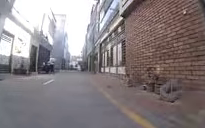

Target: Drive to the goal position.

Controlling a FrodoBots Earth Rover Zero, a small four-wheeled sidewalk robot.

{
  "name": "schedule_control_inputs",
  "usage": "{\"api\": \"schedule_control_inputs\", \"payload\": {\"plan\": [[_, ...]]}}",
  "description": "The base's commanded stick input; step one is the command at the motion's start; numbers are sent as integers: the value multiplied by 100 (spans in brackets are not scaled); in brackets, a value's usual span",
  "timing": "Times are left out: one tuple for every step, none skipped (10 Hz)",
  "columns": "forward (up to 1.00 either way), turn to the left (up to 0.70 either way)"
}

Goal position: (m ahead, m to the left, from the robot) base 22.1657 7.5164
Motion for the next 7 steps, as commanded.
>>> {"api": "schedule_control_inputs", "payload": {"plan": [[100,0],[100,0],[100,0],[100,7],[100,27],[100,27],[100,27]]}}
